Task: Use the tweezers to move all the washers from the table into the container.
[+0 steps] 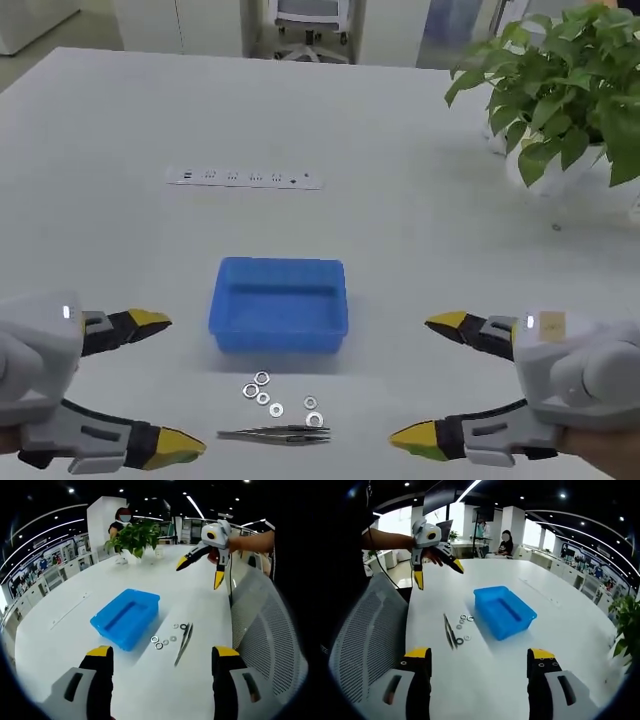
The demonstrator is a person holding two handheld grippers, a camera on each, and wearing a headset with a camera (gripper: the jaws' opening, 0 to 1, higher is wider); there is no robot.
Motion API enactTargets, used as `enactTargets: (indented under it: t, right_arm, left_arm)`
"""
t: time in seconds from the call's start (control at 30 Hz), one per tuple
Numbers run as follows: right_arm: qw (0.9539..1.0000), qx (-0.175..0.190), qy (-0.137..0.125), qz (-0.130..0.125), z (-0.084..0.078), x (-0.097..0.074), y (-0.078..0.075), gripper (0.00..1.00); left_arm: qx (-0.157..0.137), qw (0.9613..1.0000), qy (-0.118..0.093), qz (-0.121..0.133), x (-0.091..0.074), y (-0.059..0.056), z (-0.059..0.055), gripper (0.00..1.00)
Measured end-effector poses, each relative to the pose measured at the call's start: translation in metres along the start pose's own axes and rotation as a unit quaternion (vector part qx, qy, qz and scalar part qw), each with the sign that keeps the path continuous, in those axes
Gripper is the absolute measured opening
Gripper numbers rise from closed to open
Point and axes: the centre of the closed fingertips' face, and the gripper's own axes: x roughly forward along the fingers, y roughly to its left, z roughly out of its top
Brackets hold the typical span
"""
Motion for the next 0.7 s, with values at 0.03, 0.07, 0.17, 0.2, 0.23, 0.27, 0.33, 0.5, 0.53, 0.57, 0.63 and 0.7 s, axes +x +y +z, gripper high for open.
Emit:
enactTargets:
  t: [0.03,0.07,0.17,0.2,0.23,0.27,0.33,0.5,0.53,0.57,0.63,0.7]
  right_arm:
    - [1.0,-0.006,0.002,0.004,0.0,0.002,0.002,0.78]
    - [0.9999,-0.01,0.005,0.009,0.0,0.005,0.004,0.76]
    - [0.9996,-0.021,0.011,0.017,0.0,0.011,0.008,0.72]
    - [0.9994,-0.024,0.011,0.021,0.0,0.013,0.01,0.71]
    - [0.9992,-0.028,0.012,0.025,0.0,0.016,0.012,0.7]
    - [0.9991,-0.03,0.013,0.028,0.0,0.017,0.013,0.69]
    - [0.9983,-0.039,0.02,0.039,-0.002,0.022,0.019,0.68]
    - [0.996,-0.061,0.03,0.057,-0.003,0.033,0.027,0.62]
    - [0.9954,-0.065,0.032,0.063,-0.003,0.036,0.03,0.61]
    - [0.9951,-0.066,0.032,0.067,-0.002,0.038,0.032,0.59]
    - [0.9935,-0.078,0.039,0.073,-0.004,0.043,0.035,0.54]
    - [0.9924,-0.084,0.04,0.08,-0.003,0.048,0.038,0.52]
  left_arm:
    - [0.003,1.0,0.002,-0.003,0.001,-0.001,-0.001,0.85]
    - [0.004,1.0,0.004,-0.006,0.002,-0.003,-0.002,0.84]
    - [0.01,0.9998,0.011,-0.012,0.006,-0.007,-0.005,0.82]
    - [0.011,0.9997,0.014,-0.015,0.008,-0.008,-0.007,0.81]
    - [0.012,0.9996,0.018,-0.019,0.009,-0.01,-0.008,0.8]
    - [0.014,0.9994,0.021,-0.022,0.011,-0.011,-0.01,0.78]
    - [0.016,0.9991,0.024,-0.031,0.013,-0.015,-0.012,0.74]
    - [0.023,0.9984,0.032,-0.041,0.02,-0.021,-0.016,0.69]
    - [0.026,0.9981,0.035,-0.042,0.021,-0.022,-0.017,0.67]
    - [0.031,0.998,0.037,-0.042,0.023,-0.022,-0.018,0.66]
    - [0.04,0.9972,0.044,-0.045,0.026,-0.023,-0.02,0.62]
    - [0.05,0.9965,0.049,-0.047,0.029,-0.024,-0.022,0.59]
